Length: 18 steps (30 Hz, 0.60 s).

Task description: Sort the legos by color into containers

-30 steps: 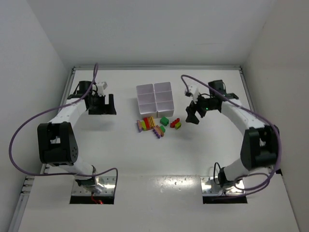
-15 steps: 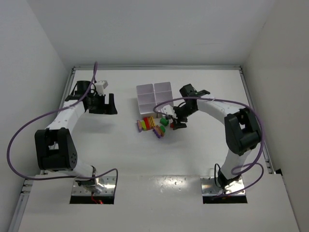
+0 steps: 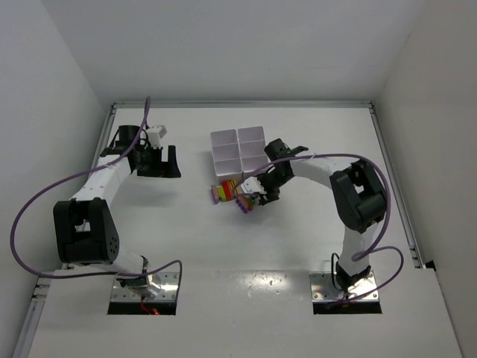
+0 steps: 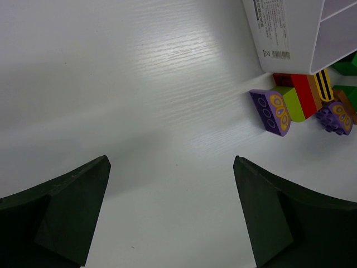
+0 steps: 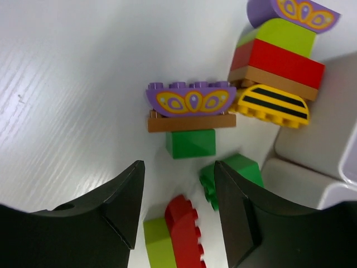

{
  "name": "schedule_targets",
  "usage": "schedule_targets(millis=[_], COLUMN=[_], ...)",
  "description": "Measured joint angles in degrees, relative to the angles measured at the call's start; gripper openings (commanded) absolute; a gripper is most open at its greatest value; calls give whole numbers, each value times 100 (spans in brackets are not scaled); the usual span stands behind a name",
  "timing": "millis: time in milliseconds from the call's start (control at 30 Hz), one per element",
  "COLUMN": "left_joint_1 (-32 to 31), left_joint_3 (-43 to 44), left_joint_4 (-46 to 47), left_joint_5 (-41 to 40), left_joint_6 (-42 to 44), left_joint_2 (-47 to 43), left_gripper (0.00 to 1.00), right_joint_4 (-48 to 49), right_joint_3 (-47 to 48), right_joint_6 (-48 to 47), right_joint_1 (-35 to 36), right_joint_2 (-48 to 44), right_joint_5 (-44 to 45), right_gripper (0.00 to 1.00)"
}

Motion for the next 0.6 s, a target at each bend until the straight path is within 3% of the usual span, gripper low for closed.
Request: schedule_targets(millis=[600], left_joint_1=[0], left_joint_3=[0], left_joint_4=[-4], left_joint_5=[-109], left_joint_6=[0], left_joint_2=[24], left_gripper=[99], right_joint_4=[-125], right_joint_3=[713], right_joint_6=[-450], right_joint_1=[122], right_joint_2=[918], right_joint_5=[24], right_gripper=[53])
